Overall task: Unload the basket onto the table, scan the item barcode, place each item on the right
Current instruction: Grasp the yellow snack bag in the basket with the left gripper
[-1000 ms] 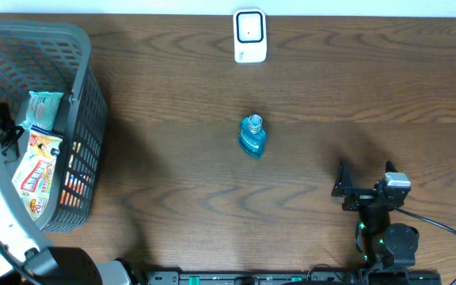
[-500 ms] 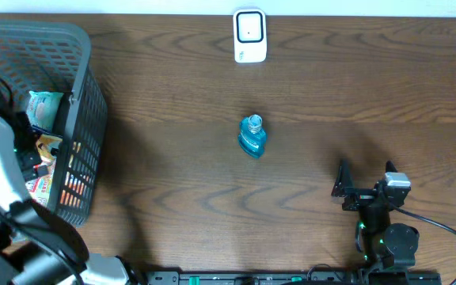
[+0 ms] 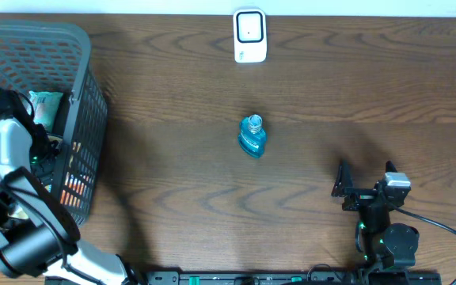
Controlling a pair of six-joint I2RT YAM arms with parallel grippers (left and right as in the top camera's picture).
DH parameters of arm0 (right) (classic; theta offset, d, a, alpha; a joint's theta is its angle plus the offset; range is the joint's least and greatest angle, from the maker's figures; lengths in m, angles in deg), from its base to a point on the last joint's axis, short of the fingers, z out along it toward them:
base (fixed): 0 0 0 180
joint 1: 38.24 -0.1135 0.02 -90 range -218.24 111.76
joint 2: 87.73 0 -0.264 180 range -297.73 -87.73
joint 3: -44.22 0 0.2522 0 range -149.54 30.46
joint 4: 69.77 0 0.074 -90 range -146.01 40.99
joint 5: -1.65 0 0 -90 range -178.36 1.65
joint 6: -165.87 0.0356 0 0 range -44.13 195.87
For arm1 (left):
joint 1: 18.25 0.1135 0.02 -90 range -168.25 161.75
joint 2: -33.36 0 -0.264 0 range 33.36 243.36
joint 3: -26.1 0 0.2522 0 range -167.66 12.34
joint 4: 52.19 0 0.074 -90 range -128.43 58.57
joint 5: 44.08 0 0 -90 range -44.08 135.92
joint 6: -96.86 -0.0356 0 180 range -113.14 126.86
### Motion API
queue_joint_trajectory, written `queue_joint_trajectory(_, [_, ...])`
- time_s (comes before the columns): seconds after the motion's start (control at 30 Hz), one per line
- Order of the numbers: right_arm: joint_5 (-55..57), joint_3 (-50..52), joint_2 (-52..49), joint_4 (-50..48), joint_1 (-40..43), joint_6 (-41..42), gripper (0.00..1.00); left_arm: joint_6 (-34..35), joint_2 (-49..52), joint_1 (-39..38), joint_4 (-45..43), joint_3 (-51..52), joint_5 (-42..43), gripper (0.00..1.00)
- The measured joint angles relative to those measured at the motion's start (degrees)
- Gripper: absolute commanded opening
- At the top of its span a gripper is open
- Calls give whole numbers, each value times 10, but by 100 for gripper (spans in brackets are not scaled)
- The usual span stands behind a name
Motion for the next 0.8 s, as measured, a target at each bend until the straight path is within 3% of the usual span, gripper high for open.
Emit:
queue_joint_trajectory(0.07, [0, 0, 0, 0, 0, 0, 99, 0, 16, 0, -7, 0, -8, 96])
queue_joint_trajectory(0.1, [0, 0, 0, 0, 0, 0, 99, 0, 22, 1, -8, 0, -10, 87])
queue_joint_trajectory(0.17, [0, 0, 0, 0, 0, 0, 99, -2, 30, 1, -7, 0, -13, 60])
queue_joint_trajectory(0.27, [0, 0, 0, 0, 0, 0, 99, -25, 39, 1, -9, -2, -21, 8])
queue_joint_trajectory(0.57, [0, 0, 0, 0, 0, 0, 99, -125, 56, -14, -19, -22, -56, 7])
queue_joint_trajectory(0.8, [0, 0, 0, 0, 0, 0, 99, -184, 5, -15, -23, -19, 5, 7])
